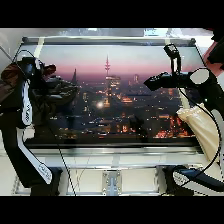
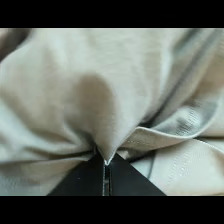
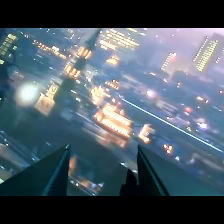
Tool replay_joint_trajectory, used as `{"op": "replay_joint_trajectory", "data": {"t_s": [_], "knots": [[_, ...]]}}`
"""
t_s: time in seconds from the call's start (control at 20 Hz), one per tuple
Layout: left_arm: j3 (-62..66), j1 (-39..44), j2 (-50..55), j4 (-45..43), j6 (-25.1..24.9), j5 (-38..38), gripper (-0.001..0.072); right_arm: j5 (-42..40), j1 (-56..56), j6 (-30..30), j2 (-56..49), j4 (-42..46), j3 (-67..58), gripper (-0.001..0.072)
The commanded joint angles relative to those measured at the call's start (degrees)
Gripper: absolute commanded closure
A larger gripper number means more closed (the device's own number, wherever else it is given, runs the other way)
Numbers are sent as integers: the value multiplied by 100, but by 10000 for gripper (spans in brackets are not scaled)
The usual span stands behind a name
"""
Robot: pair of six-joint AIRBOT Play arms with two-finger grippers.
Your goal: Fold the shirts.
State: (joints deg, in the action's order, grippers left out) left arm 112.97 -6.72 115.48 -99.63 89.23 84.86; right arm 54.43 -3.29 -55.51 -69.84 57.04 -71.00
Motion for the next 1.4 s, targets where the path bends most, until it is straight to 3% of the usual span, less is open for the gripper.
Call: {"op": "replay_joint_trajectory", "data": {"t_s": [0.0,0.15,0.35,0.65,0.8,0.95,1.0,1.1,1.15,1.35], "knots": [[7,37,7,750,-293,74,696,-24,-2,-24,-4,-2,-4,226],[9,315,-125,1937,-479,76,696,-199,-2,-22,-4,-2,-4,227],[7,1344,-243,3379,-990,66,696,-824,0,-22,-4,96,-4,227],[7,3582,-229,3713,-1512,-404,696,-1753,2,-330,-4,903,-4,228],[4,4498,-127,4155,-1609,-424,696,-1834,2,-675,-4,1486,-4,228],[7,5141,-74,4345,-2173,-664,692,-1794,2,-1099,-4,2022,-4,228],[13,5202,-87,4308,-2267,-874,593,-1751,2,-1263,-4,2179,-4,228],[190,5134,-109,3687,-2221,-1176,54,-1554,4,-1626,-4,2520,-4,229],[358,5038,-125,3071,-2026,-1193,2,-1381,4,-1744,-4,2706,-4,229],[525,4245,-286,361,-573,-1392,2,-221,66,-1869,-4,3447,-4,228]]}}
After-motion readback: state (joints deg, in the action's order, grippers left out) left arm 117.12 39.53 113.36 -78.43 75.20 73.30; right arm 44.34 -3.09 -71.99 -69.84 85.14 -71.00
